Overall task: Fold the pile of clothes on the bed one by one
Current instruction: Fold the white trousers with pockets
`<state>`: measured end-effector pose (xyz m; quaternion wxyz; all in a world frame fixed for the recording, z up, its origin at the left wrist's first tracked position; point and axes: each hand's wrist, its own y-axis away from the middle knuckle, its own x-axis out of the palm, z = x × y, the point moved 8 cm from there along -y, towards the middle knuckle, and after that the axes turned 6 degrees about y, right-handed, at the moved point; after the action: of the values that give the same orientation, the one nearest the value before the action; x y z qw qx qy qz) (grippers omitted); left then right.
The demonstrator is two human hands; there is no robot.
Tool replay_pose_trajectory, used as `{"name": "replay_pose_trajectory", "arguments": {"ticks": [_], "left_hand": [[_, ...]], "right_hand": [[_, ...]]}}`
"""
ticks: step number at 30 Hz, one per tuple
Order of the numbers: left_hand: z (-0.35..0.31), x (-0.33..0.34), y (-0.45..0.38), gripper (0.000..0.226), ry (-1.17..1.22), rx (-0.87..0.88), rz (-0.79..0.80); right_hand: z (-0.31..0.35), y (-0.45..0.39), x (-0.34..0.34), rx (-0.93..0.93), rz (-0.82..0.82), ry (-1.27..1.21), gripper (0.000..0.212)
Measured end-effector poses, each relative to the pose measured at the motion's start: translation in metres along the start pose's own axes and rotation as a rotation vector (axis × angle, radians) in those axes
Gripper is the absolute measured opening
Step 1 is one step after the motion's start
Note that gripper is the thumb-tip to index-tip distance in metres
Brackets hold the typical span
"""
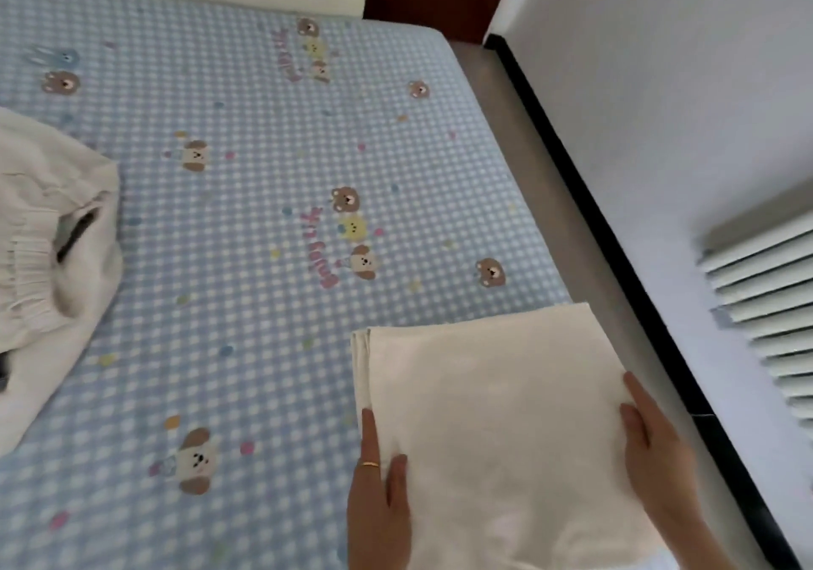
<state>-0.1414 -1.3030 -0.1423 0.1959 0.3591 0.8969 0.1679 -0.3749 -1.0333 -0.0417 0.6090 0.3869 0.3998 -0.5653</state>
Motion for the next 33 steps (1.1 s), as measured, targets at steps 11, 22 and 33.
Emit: {"name": "replay_pose_trajectory", "arguments": {"ticks": [11, 22, 33], "left_hand": [[0.016, 0.106, -0.013, 0.073, -0.100, -0.004, 0.012], [-0.010, 0.146, -0.021, 0.066, -0.828, 0.452, 0.056], [0.062, 0.178, -0.058, 0.075, -0.955, 0.347, 0.198]], "right_hand": [[-0.103, -0.076, 0.047, -0.017, 0.037, -0.072, 0.038], [-0.041, -0.079, 0.098, -0.376, 0.228, 0.498, 0.063], [-0.058, -0.076, 0.145, -0.327, 0.350, 0.426, 0.066]]}}
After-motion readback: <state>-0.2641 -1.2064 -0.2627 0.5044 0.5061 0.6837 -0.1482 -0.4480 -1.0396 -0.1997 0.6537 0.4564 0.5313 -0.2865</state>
